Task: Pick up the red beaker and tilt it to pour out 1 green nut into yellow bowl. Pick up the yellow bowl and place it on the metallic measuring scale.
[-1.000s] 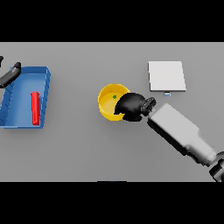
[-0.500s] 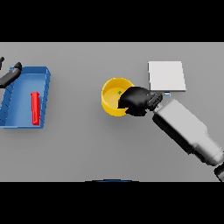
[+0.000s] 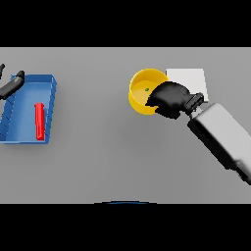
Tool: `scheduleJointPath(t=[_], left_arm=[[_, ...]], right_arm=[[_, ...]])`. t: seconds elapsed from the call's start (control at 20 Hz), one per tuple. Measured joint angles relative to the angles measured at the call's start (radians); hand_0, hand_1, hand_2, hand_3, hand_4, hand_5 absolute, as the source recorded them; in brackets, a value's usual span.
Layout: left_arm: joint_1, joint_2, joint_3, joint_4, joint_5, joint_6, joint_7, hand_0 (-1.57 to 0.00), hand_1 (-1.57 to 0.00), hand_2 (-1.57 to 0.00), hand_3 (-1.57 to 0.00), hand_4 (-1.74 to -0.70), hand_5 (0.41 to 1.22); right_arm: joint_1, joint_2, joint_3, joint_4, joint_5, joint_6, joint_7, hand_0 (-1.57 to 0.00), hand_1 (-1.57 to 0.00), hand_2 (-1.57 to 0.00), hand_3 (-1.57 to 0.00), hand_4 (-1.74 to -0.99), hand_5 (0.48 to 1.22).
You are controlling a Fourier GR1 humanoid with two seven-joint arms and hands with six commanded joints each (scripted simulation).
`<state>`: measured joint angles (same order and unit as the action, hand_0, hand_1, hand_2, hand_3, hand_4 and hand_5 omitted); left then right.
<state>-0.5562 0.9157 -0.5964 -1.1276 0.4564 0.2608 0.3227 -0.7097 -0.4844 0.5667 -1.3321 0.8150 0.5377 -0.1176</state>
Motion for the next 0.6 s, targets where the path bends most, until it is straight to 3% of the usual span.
scheduleJointPath(t=[0.15,0.35,0.6], left_arm=[[0.004,0.017,0.005,-0.027,0.007,0.006,0.015,0.00,0.00,0.00,0.00,-0.73,0.710],[-0.001,0.010,0.001,-0.027,0.003,0.014,0.029,0.00,0.00,0.00,0.00,-0.73,0.720],[0.000,0.014,0.005,-0.033,0.014,0.012,0.050,0.00,0.00,0.00,0.00,-0.74,0.738]], right_arm=[[-0.021,-0.032,-0.027,0.024,0.005,-0.027,-0.007,-1.57,-1.57,-1.53,-1.15,-1.741,1.221],[-0.038,-0.036,-0.064,0.130,0.012,-0.100,-0.006,-1.57,-1.57,-1.53,-1.15,-1.741,1.221],[-0.049,-0.052,-0.094,0.250,0.035,-0.181,-0.043,-1.57,-1.57,-1.55,-1.15,-1.741,1.221]])
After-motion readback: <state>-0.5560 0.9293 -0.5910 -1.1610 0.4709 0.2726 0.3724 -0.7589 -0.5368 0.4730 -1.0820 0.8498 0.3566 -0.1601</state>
